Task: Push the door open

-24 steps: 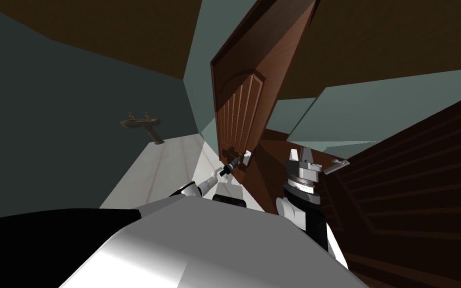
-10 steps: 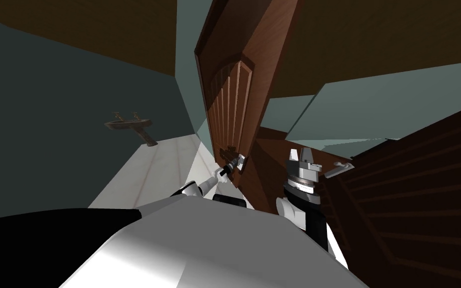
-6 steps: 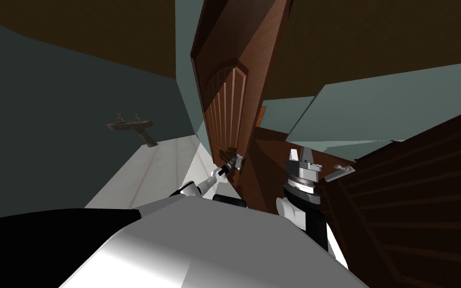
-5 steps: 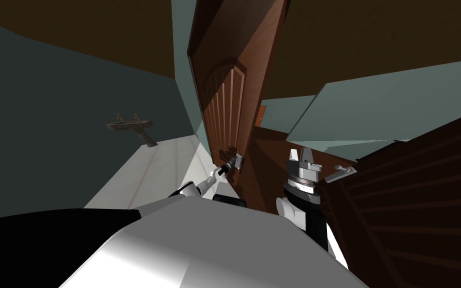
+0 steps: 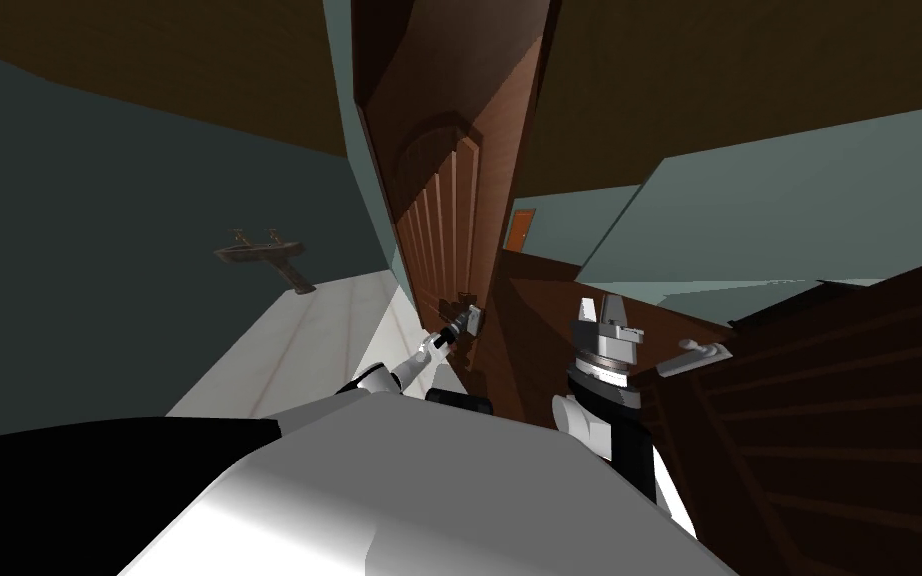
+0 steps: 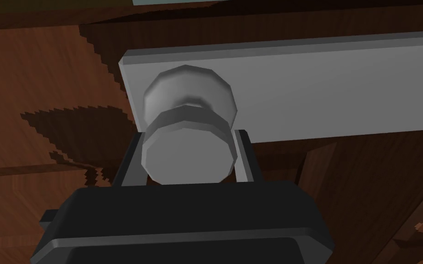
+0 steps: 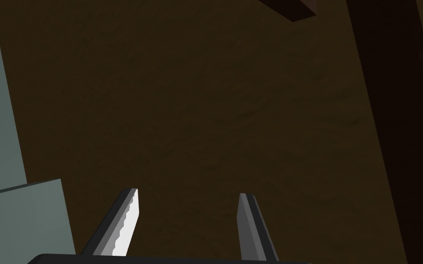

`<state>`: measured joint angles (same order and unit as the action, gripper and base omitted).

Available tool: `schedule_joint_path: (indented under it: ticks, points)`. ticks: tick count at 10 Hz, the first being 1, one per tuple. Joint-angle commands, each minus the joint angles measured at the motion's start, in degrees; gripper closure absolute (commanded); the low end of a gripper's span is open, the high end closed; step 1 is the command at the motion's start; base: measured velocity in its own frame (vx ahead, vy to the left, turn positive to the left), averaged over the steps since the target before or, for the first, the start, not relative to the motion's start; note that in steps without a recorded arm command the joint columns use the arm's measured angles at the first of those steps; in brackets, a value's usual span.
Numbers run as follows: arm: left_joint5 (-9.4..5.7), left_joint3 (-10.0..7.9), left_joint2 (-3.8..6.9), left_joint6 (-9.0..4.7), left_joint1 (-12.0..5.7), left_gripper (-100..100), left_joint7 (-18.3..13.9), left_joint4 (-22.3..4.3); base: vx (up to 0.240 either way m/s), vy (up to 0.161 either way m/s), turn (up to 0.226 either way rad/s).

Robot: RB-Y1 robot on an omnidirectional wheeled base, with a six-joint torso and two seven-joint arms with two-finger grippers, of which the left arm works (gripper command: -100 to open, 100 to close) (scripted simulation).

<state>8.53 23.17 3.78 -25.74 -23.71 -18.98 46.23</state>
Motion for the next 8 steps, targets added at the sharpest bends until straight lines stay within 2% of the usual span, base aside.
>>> schedule_joint_path:
  ticks: [1,3,5,6,8]
  points:
    - [-0.28,-1.19,0.23,-1.13,-1.00,100,0.4,-1.7,0.050,-0.051,-0.002]
    - [-0.61,-2.64,0.39,-0.95,-1.02,100,1.2,-1.9,0.064,-0.073,0.050]
    - [-0.95,-4.14,0.44,-0.76,-1.05,100,2.0,-2.2,0.132,-0.135,0.094]
    - [-0.72,-3.05,0.32,-0.69,-0.81,-100,1.4,-1.9,-0.078,-0.015,0.053]
    - [-0.70,-2.74,0.34,-0.65,-0.79,-100,1.1,-1.8,-0.158,0.071,-0.030]
